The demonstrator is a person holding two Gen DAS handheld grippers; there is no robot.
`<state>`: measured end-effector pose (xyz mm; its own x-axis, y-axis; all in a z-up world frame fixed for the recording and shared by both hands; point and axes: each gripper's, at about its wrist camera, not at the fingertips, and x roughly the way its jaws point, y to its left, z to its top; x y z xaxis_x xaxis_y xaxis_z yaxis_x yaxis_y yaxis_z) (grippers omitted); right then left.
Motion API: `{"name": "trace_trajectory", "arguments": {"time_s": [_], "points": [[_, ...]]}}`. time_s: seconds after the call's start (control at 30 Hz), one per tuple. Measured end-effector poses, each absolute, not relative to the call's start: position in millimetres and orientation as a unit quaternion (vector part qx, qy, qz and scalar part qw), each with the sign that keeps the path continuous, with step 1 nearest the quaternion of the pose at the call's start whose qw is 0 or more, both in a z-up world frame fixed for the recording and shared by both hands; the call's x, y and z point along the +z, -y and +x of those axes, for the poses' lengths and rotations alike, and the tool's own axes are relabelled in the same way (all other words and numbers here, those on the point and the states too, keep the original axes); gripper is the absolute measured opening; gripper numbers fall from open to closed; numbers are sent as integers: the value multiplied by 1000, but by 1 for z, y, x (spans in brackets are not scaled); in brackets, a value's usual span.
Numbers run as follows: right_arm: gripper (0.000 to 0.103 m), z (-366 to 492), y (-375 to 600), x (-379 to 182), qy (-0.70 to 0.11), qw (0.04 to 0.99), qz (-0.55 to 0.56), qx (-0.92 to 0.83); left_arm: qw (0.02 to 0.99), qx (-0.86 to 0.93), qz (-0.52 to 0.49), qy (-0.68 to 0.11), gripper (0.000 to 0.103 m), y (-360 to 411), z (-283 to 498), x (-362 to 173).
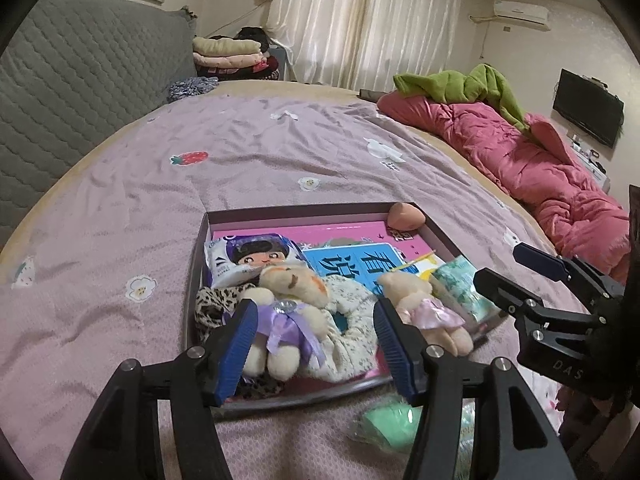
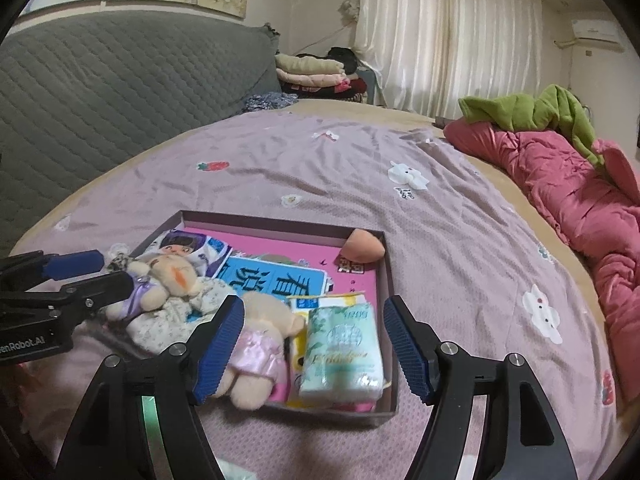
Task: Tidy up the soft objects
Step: 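Grasp the bagged green ball with the left tool while the right tool grasps the white tissue pack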
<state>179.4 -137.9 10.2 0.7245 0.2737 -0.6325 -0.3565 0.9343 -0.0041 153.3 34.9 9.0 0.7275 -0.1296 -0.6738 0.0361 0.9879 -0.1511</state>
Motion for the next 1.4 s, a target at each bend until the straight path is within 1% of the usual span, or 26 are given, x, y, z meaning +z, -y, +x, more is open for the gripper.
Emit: {"name": "trace_trajectory", "arguments": {"time_s": [0.3, 0.47, 0.6, 0.8, 0.97, 1.17, 1.37, 1.4], "points": [[74, 146, 134, 7, -348, 918, -48, 185, 923, -55, -64, -376, 60, -34, 132, 7], [74, 116, 132, -5, -381, 902, -43, 196, 917, -71, -63, -386, 60, -28, 120, 4], [74, 98, 126, -16, -403, 891, -56, 200, 903, -91, -91, -409, 60, -25, 115, -5], [74, 74, 114, -38, -430, 875, -64, 211, 889, -110, -102, -433, 60, -16, 113, -19], [74, 71, 104, -52, -437, 872, -84, 205, 873, -121, -123, -456, 60, -14, 119, -32], [74, 83, 109, -74, -465, 861, -65, 196, 851, -138, -140, -487, 60, -9, 126, -51], [74, 87, 113, -81, -468, 859, -64, 196, 846, -139, -146, -494, 61, -4, 136, -59], [71, 88, 115, -81, -469, 859, -61, 198, 845, -140, -148, -494, 61, -4, 137, -59]]}}
